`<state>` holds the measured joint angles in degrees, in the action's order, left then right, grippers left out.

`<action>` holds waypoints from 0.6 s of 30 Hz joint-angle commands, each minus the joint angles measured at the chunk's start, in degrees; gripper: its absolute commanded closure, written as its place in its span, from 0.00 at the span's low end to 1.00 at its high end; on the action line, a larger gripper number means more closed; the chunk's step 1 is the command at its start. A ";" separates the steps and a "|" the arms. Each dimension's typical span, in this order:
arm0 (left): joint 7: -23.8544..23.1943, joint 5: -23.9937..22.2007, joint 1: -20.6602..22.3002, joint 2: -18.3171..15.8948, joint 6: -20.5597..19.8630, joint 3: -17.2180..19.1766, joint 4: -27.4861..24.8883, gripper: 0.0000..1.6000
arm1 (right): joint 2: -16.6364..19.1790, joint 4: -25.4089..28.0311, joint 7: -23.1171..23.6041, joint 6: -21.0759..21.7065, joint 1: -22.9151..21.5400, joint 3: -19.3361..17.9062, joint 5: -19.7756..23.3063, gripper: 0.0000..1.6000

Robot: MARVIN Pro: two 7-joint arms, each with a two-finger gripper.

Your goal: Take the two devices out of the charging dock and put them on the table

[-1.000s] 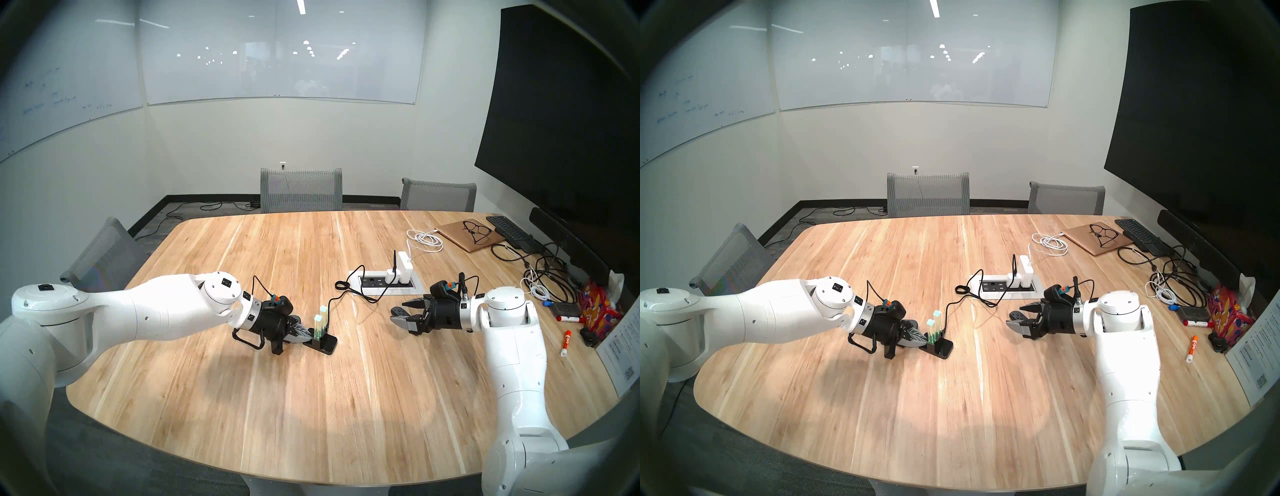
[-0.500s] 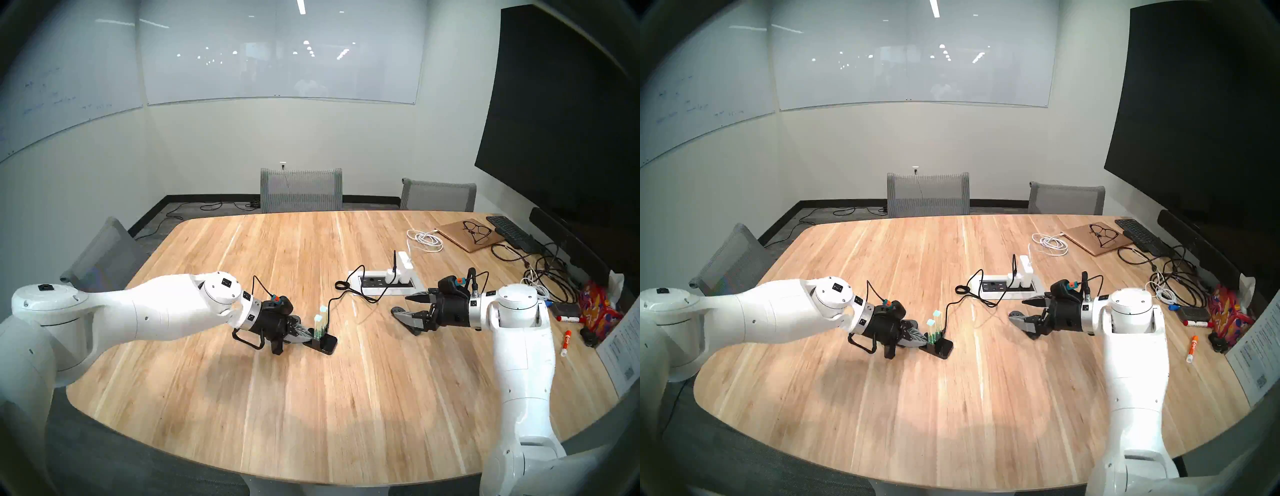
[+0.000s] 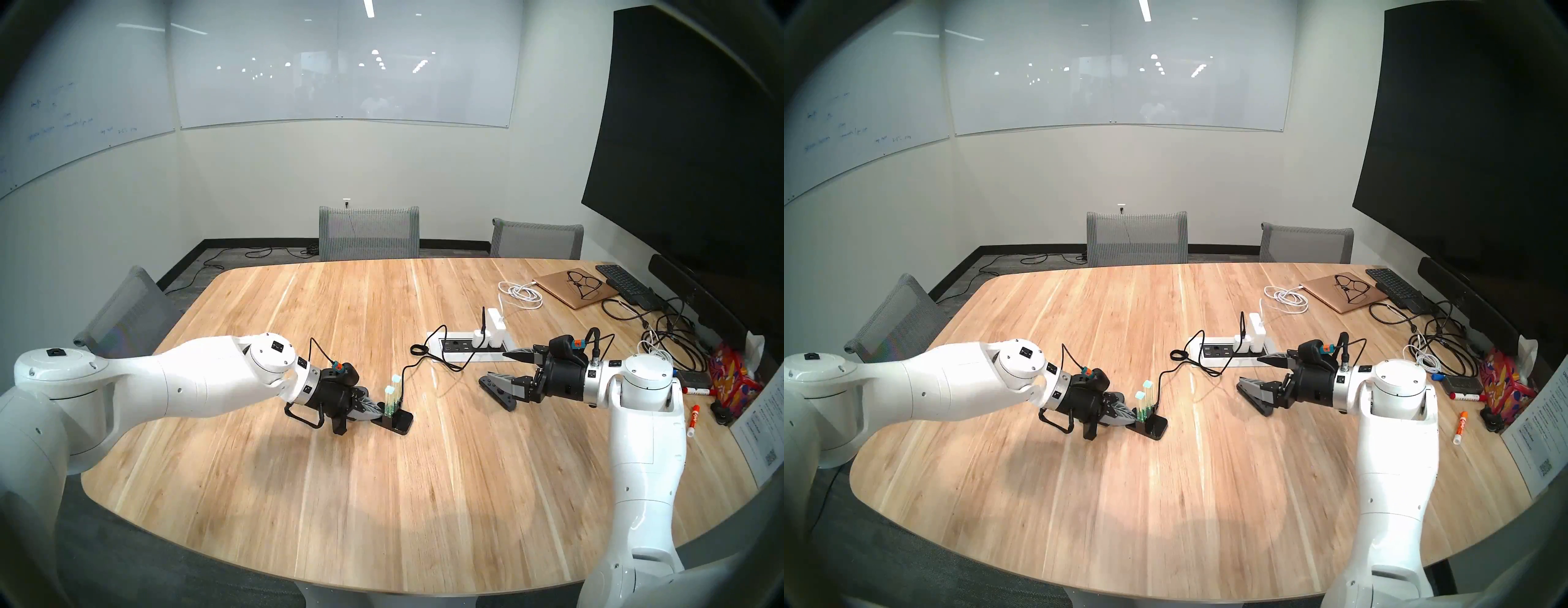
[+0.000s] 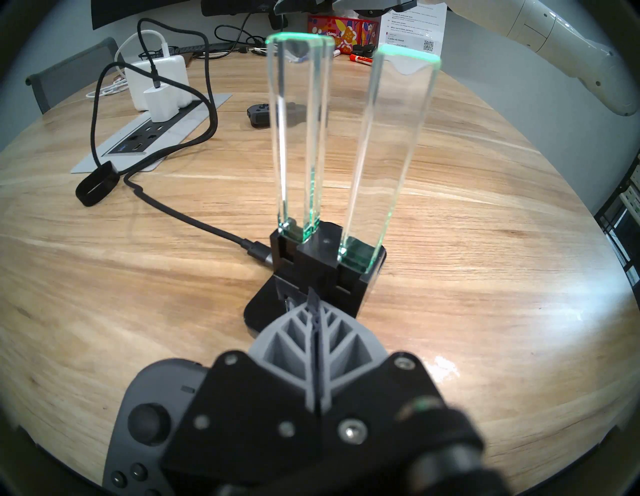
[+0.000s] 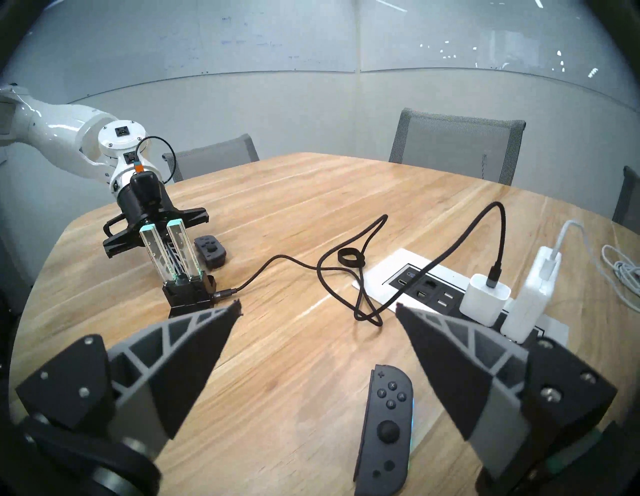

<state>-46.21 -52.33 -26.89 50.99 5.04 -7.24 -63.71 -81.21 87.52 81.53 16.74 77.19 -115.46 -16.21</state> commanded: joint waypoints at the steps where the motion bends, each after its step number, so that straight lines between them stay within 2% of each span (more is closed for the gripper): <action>1: -0.09 0.05 -0.29 -0.04 -0.24 -0.28 -0.10 1.00 | -1.99 2.07 -1.15 -2.79 -0.32 -1.02 1.87 0.00; 3: -0.09 0.05 -0.29 -0.04 -0.24 -0.28 -0.10 1.00 | -2.79 2.44 -2.58 -3.50 -0.14 -1.27 1.50 0.00; 9: -0.09 0.05 -0.29 -0.04 -0.23 -0.28 -0.10 1.00 | -5.46 3.11 -7.52 -9.63 0.82 -2.51 1.17 0.00; 12: -0.09 0.05 -0.29 -0.04 -0.23 -0.28 -0.09 1.00 | -7.17 3.67 -11.77 -10.70 1.14 -3.00 -0.54 0.00; 13: -0.09 0.05 -0.29 -0.04 -0.23 -0.28 -0.09 1.00 | -8.44 3.34 -11.35 -10.67 0.34 -4.18 -2.41 0.00; 18: -0.09 0.05 -0.29 -0.04 -0.23 -0.28 -0.09 1.00 | -10.91 2.53 -17.17 -11.70 -0.27 -5.59 -3.91 0.00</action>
<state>-46.20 -52.33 -26.89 50.99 5.04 -7.25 -63.71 -87.49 89.44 70.28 6.83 78.08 -119.43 -18.33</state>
